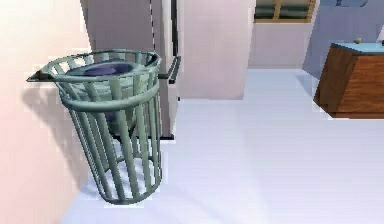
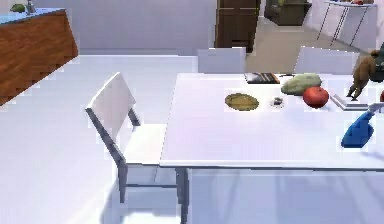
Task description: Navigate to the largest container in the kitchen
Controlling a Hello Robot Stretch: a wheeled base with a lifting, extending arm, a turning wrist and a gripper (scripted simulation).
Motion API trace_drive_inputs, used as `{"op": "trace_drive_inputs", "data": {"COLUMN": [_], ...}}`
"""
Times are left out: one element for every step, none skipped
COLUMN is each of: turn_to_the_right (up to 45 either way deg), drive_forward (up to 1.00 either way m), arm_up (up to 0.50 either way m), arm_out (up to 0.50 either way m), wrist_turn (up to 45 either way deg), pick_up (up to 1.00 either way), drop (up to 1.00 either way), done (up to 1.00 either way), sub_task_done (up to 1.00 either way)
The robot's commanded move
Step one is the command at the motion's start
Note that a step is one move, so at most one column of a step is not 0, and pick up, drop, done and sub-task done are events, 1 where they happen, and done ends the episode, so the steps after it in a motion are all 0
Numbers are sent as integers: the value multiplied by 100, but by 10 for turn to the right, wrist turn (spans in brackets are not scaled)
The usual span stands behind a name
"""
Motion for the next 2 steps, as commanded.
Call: {"op": "trace_drive_inputs", "data": {"turn_to_the_right": [30,0], "drive_forward": [0,25], "arm_up": [0,0], "arm_out": [0,0], "wrist_turn": [0,0], "pick_up": [0,0], "drop": [0,0], "done": [0,0], "sub_task_done": [0,0]}}
